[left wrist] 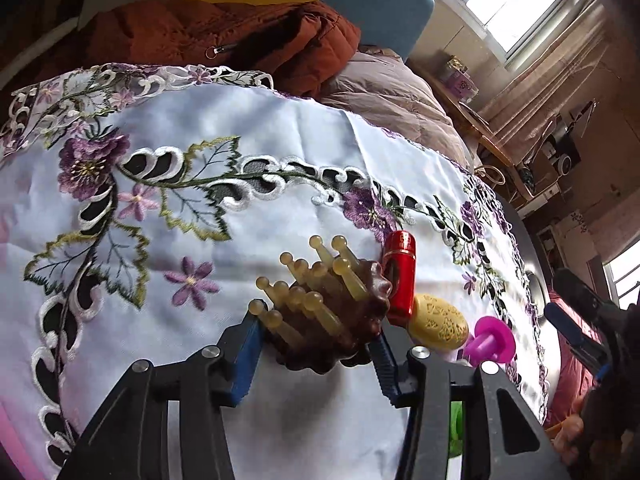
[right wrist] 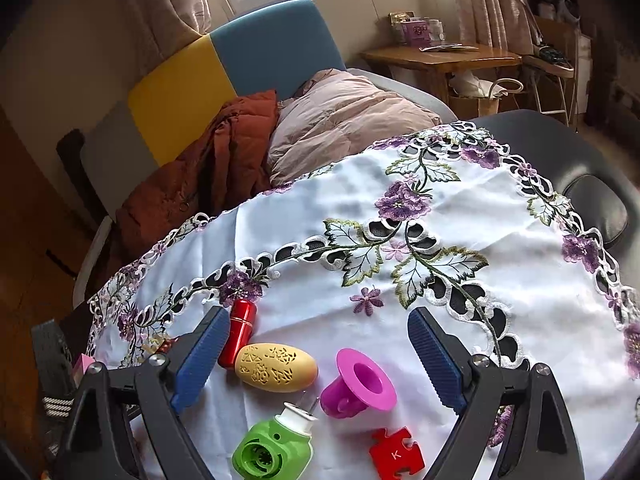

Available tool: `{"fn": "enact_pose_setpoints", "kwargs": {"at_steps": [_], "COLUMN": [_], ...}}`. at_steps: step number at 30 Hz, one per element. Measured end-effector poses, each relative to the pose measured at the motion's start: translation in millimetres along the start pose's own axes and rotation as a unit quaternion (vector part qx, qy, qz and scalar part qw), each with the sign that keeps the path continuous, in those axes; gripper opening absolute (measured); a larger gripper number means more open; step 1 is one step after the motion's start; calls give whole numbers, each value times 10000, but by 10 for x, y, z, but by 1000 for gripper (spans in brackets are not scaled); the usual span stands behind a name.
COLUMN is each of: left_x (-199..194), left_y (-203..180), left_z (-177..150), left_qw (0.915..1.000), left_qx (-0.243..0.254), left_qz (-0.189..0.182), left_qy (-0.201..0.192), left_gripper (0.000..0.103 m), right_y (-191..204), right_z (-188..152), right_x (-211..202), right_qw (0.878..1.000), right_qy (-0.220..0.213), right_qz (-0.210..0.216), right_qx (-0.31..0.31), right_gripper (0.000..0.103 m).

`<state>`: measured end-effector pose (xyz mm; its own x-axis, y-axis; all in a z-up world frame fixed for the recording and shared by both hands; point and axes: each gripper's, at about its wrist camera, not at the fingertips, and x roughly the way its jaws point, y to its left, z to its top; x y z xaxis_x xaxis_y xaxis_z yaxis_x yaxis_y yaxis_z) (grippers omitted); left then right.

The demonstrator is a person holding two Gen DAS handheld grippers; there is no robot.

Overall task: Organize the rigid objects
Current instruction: 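Grasp the brown holder with yellow pegs with the left gripper, then grasp the red cylinder with the right gripper while the left gripper lifts the brown holder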

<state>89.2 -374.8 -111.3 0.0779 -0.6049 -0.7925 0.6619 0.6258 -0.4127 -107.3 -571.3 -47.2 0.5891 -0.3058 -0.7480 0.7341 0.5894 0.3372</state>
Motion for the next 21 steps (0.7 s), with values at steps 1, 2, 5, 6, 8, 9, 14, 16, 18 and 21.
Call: {"fn": "enact_pose_setpoints", "kwargs": {"at_steps": [1, 2, 5, 6, 8, 9, 14, 16, 18, 21], "left_x": [-55, -124, -321, -396, -553, -619, -907, -992, -1088, -1208], "left_y": [15, 28, 56, 61, 68, 64, 82, 122, 176, 225], "left_z": [-54, -119, -280, -332, -430, -468, -647, -706, -772, -839], "left_qw": [10000, 9998, 9996, 9995, 9994, 9992, 9983, 9985, 9985, 9983], "left_qx": [58, 123, 214, 235, 276, 302, 422, 355, 308, 287], "left_qz": [73, 135, 151, 174, 137, 126, 140, 111, 113, 142], "left_qy": [-6, -22, -82, -112, -183, -226, -374, -399, -432, -480], "left_gripper": [49, 49, 49, 49, 49, 49, 49, 49, 49, 49], "right_y": [15, 28, 84, 114, 190, 238, 542, 645, 743, 877], "right_z": [-7, -16, -58, -77, -94, -94, -39, -15, 3, 4], "right_x": [11, 23, 112, 149, 190, 206, 461, 629, 799, 1051], "right_qw": [10000, 10000, 9993, 9988, 9979, 9973, 9924, 9902, 9877, 9832], "right_qy": [21, 52, 292, 390, 484, 519, 848, 1043, 1221, 1454], "right_qz": [1, 11, 155, 188, 287, 354, 472, 423, 376, 189], "right_qx": [-38, -76, -172, -212, -326, -380, -751, -821, -899, -1088], "right_gripper": [91, 91, 91, 91, 91, 91, 89, 85, 81, 80]}}
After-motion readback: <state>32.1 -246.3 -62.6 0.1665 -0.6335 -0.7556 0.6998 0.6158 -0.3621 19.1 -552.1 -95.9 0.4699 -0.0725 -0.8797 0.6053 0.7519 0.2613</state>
